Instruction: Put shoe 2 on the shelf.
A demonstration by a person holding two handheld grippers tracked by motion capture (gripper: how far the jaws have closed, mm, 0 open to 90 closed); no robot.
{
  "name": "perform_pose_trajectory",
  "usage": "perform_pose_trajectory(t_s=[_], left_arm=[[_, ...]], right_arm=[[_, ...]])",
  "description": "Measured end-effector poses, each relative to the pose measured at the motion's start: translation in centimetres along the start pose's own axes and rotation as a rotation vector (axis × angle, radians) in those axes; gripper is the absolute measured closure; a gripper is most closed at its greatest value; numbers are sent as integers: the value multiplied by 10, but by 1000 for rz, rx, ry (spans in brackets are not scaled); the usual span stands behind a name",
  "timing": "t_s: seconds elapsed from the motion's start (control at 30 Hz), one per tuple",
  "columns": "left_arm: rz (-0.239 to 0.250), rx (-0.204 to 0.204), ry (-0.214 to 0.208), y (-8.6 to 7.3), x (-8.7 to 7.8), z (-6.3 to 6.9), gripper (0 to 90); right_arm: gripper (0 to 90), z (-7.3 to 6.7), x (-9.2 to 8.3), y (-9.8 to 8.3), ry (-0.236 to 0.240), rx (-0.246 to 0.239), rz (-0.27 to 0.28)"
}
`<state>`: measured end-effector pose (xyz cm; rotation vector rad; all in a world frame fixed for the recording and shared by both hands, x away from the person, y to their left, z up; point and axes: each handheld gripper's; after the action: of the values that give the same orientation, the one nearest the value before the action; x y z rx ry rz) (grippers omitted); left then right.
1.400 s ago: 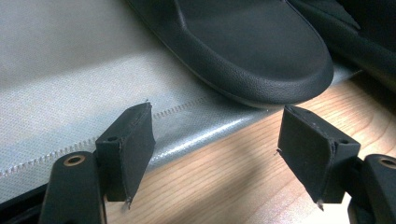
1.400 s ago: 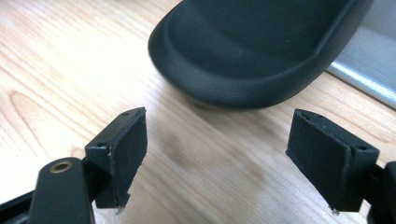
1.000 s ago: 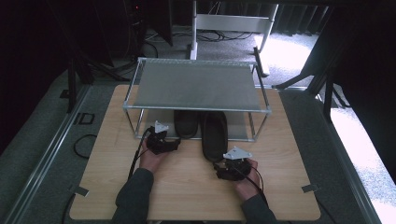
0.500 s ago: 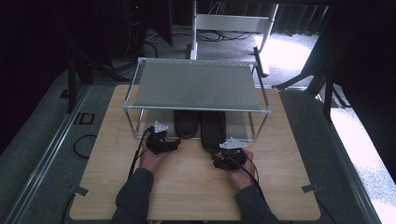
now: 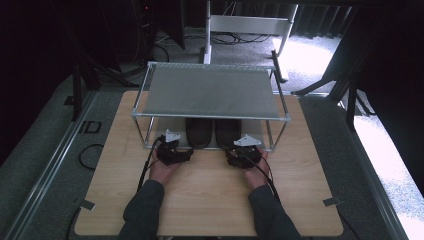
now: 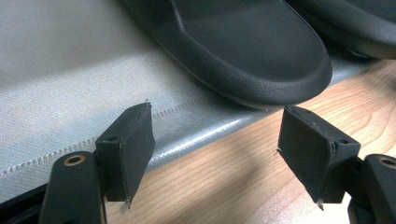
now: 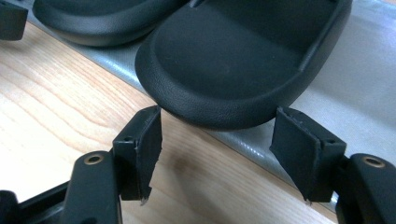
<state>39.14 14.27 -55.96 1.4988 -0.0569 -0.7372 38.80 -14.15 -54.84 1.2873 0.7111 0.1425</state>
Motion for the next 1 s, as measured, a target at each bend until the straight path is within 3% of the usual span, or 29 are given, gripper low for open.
perform_pose_trajectory(t_s=[0.2, 0.4, 1.0], left_arm=[[-1, 3, 1, 0, 0, 0, 275], [-1, 5, 2, 0, 0, 0, 275], [0, 6, 2, 0, 0, 1, 275]], right_arm=[[400, -9, 4, -1, 42, -38, 10], [425, -8, 3, 4, 63, -39, 24], [427, -6, 5, 8, 26, -36, 27]])
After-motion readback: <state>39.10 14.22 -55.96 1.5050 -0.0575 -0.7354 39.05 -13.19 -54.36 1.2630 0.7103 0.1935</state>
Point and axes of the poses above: each handheld gripper's, and its own axes: x roughly forward along the jaws, y roughly out of its top, z roughly to its right, and after that the axes turned 15 degrees about z, right-handed
